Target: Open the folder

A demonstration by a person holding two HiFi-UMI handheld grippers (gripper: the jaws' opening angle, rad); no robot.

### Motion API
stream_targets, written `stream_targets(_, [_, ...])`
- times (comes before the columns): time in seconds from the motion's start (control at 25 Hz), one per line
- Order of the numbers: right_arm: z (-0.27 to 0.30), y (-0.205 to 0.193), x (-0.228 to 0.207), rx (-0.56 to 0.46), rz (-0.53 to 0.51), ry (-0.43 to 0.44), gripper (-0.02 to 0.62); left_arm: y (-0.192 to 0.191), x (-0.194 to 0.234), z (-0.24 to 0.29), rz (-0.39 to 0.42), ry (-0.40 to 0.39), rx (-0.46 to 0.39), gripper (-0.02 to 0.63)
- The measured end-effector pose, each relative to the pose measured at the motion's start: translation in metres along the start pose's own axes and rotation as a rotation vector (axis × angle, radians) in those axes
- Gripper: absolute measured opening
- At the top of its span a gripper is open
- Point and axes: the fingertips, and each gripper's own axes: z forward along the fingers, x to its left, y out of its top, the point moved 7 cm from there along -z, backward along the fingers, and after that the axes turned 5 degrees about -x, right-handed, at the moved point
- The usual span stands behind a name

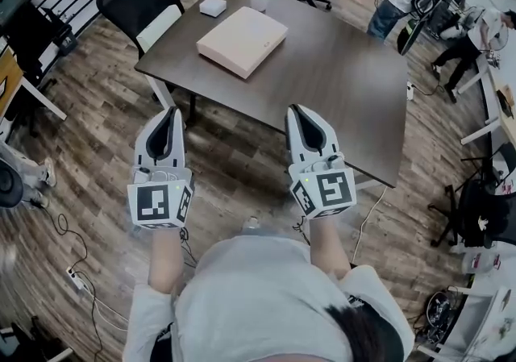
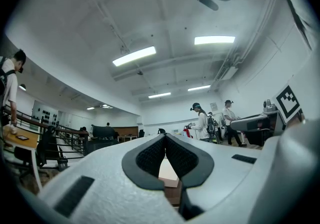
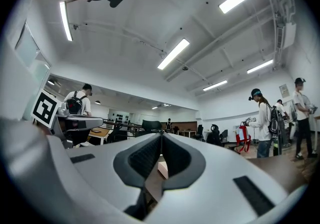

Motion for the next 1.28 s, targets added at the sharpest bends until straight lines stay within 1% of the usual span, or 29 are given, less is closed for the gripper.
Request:
stream_targets(0.2, [0.013, -0.007, -0.022, 0.004, 0.010, 0.024, 0.017, -0.002, -0.010, 0.018, 0.005, 0.022, -0.009, 0.009])
stream_targets(0.32, [0.021, -0.016, -0.029, 0.009, 0.031, 0.028, 0.017, -0.009, -0.014, 0.026, 0.018, 0.016, 0.009, 0.009])
stream_targets(0.6, [0.048, -0.029, -0.035, 0.028, 0.050, 0.037, 0.017, -0.022, -0.004, 0.050, 0.020, 0.007, 0.035, 0.009])
stream_targets(0.92, [0.103, -0.047, -0.043, 0.042, 0.042, -0.002, 0.017, -0.045, 0.032, 0.105, 0.001, -0.040, 0.044, 0.010])
stream_targets(1.28, [0.188, -0.056, -0.035, 0.027, 0.033, -0.043, 0.017, -0.061, 0.098, 0.169, 0.002, -0.098, 0.038, 0.010])
